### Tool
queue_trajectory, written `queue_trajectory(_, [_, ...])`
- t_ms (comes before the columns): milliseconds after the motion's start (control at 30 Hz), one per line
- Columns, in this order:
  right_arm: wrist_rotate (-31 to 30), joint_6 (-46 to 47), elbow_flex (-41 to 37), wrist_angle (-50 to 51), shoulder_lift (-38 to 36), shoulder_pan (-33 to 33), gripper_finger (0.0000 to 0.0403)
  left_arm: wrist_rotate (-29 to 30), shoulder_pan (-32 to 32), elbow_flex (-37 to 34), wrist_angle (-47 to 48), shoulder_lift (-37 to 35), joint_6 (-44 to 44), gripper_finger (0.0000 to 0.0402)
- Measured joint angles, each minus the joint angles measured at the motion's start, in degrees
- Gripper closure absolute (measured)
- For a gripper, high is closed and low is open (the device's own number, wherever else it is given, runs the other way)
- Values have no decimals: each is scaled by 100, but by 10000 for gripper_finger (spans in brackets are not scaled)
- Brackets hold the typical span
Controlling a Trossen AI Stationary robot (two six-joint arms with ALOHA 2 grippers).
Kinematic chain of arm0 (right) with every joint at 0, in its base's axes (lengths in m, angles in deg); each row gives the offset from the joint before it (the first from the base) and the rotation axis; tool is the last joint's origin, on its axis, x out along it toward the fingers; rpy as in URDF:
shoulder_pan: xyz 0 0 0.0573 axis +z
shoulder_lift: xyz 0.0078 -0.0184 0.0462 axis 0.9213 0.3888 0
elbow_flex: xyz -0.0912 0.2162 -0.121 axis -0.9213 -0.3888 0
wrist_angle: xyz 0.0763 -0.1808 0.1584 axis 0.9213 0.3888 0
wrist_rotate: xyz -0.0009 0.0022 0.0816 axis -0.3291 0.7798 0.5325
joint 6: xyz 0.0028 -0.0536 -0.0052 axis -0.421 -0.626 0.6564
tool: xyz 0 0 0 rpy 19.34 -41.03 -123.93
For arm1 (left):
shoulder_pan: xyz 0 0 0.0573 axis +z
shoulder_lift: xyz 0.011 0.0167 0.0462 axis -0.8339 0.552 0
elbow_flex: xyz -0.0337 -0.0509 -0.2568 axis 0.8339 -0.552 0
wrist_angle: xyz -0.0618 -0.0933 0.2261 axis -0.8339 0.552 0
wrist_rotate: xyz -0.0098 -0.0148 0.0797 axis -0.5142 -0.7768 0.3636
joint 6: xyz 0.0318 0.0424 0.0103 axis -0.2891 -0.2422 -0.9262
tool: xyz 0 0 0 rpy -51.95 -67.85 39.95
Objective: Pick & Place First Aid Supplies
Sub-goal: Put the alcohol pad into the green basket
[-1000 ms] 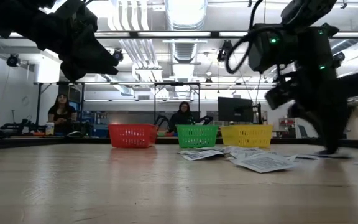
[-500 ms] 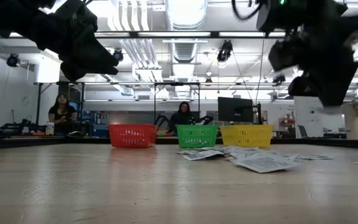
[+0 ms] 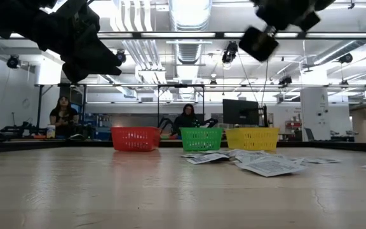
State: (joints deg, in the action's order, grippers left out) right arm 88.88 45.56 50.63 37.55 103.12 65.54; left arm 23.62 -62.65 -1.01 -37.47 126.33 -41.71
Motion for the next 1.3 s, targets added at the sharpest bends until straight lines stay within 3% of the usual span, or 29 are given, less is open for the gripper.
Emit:
queue_trajectory(133, [693, 657, -2, -1452, 190, -118, 395, 0, 0, 0, -17, 0, 0, 268])
queue_trajectory(300, [700, 1120, -2, -2098, 340, -181, 394, 0, 2, 0, -39, -1, -4, 268])
queue_trajectory(400, [226, 1248, -2, -2062, 428, -299, 394, 0, 0, 0, -37, 0, -4, 268])
queue_trajectory(600, [-1575, 913, 13, -1931, 547, -775, 394, 0, 2, 0, -43, -2, -7, 268])
queue_trajectory(800, [-3938, -517, 839, -119, 588, -1298, 394, 0, 0, 0, -75, 0, 0, 268])
queue_trajectory(967, [-5267, -1570, 1983, 1621, 1069, -1713, 394, 0, 1, 0, -97, 0, 2, 268])
queue_trajectory(1067, [-5531, -1820, 2681, 2186, 1621, -1988, 394, 0, 0, 0, -108, 0, 4, 268])
queue_trajectory(1300, [-5522, -1843, 4098, 3691, 3104, -2451, 394, 0, 1, 0, -137, -1, 37, 268])
